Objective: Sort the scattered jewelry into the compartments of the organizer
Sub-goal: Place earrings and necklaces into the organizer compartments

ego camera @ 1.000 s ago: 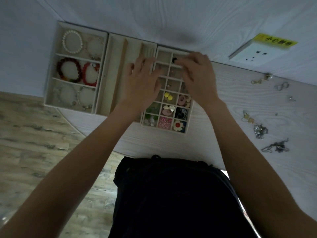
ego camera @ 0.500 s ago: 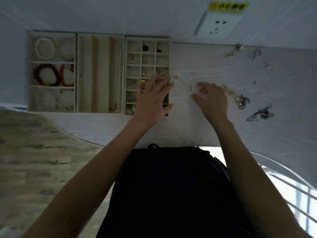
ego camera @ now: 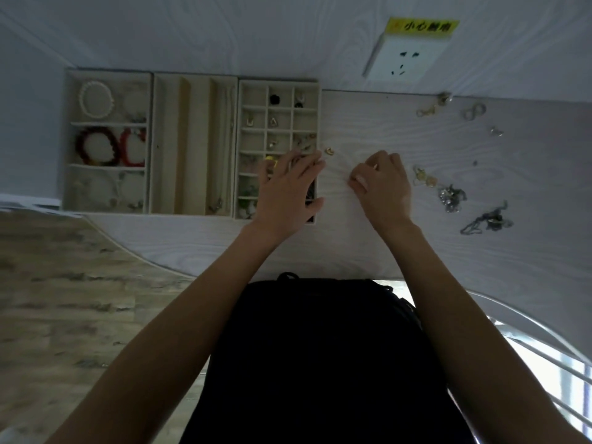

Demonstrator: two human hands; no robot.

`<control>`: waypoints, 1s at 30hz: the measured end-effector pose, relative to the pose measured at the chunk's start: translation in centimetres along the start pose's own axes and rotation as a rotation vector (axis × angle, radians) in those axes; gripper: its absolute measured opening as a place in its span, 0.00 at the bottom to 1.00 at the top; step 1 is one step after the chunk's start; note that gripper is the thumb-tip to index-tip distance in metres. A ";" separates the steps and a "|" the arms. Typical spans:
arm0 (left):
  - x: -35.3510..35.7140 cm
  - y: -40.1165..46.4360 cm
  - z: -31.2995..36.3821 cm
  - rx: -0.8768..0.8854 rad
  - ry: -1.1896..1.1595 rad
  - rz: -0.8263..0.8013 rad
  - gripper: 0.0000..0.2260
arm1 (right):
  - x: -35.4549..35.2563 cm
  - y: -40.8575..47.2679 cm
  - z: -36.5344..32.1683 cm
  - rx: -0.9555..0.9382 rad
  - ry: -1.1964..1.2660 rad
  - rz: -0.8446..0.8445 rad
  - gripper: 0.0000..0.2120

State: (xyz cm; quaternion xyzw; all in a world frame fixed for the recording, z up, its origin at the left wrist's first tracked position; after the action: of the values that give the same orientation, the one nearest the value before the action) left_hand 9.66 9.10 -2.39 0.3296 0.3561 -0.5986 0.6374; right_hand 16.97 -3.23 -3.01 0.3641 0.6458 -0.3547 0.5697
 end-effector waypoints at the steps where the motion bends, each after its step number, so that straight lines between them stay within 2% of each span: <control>1: -0.4 0.1 0.1 0.027 -0.025 0.023 0.21 | -0.1 0.2 -0.1 -0.021 0.004 -0.001 0.04; 4: -2.8 0.1 -0.8 0.041 -0.113 0.144 0.15 | -0.5 0.7 -0.4 0.003 0.221 -0.079 0.04; 7: -5.7 -0.9 -4.6 -0.122 -0.259 0.282 0.13 | -1.3 2.2 -2.3 0.067 0.497 -0.141 0.04; 10: -7.8 -2.4 -9.0 -0.320 -0.301 0.380 0.13 | -2.3 4.6 -6.7 -0.010 0.570 -0.139 0.03; 13: -9.0 -2.9 -11.7 -0.463 -0.322 0.405 0.15 | -1.6 7.1 -11.1 -0.054 0.528 -0.162 0.01; 17: -10.0 -2.4 -13.0 -0.498 -0.289 0.443 0.16 | -0.2 9.1 -15.6 -0.122 0.404 -0.192 0.06; 20: -9.8 -2.1 -13.2 -0.457 -0.241 0.413 0.15 | 0.8 9.4 -17.2 -0.203 0.199 -0.231 0.09; 24: -9.7 -1.6 -12.2 -0.312 -0.170 0.405 0.13 | 1.1 9.3 -17.7 -0.269 0.026 -0.216 0.08; 26: -9.6 -1.3 -11.6 -0.252 -0.125 0.388 0.10 | 0.1 9.0 -17.6 -0.299 -0.023 -0.146 0.08; 30: -9.1 -1.3 -10.8 -0.197 -0.034 0.278 0.10 | -3.5 8.1 -15.4 -0.284 -0.017 0.143 0.05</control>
State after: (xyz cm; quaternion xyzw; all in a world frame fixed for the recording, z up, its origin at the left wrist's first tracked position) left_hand 7.48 22.91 -0.40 0.3015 0.3533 -0.4723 0.7491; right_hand 17.04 13.91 1.62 0.3217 0.6570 -0.2214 0.6448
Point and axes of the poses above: each hand's wrist, its own y-axis towards the middle knuckle, its own x-axis out of the palm, z = x × y, the point moved 10 cm from there along y, towards the middle knuckle, and after that the axes turned 13 degrees about -y, right-handed, at the moved point
